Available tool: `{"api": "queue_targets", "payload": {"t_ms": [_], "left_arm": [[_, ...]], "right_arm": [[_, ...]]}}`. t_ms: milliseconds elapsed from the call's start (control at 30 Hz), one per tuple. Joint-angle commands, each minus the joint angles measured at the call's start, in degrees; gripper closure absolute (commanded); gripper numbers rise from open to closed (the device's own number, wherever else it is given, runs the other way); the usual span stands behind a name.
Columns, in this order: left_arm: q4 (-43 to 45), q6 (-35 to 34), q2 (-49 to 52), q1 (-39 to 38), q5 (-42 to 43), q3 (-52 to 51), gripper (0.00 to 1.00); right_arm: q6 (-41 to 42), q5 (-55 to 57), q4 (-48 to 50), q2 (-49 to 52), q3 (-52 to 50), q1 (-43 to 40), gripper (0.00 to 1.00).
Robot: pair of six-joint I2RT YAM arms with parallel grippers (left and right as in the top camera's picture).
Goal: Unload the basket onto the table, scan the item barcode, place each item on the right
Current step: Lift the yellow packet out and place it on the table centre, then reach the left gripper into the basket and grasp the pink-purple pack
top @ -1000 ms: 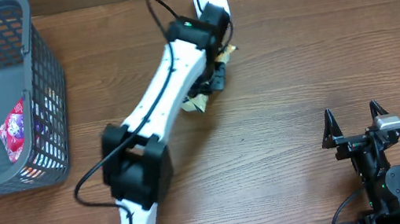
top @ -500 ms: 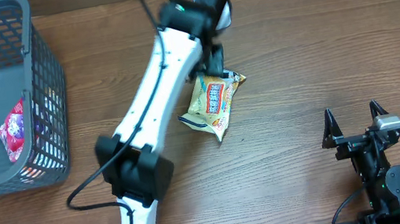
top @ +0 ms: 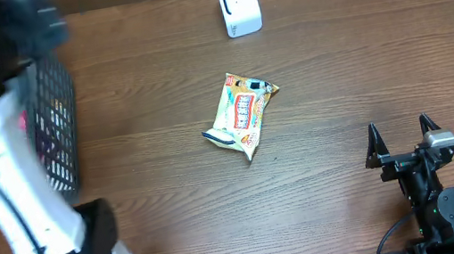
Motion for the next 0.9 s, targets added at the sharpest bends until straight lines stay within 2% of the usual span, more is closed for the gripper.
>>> {"api": "queue_targets", "payload": {"t_ms": [0,200,300,867], "left_arm": [[-0.33,0.02,0.94,8.26,4.39,-1.66,0.0],[-0.33,-0.2,3.13,19.65,5.22,-11.39,0.0],[-0.09,-0.33,4.5,22.12,6.91,-15.98,0.0],[8.33,-0.33,5.29,23.5,4.26,-29.55,0.0]], "right_arm": [[-0.22,0.33,0.33,-0.46,-0.57,-0.13,0.0],[-0.22,0.35,0.33,-0.46,-0.57,-0.13,0.0],[-0.22,0.33,0.33,-0.46,-0.57,-0.13,0.0],[-0.22,0.33,0.33,-0.46,-0.57,-0.13,0.0]]}}
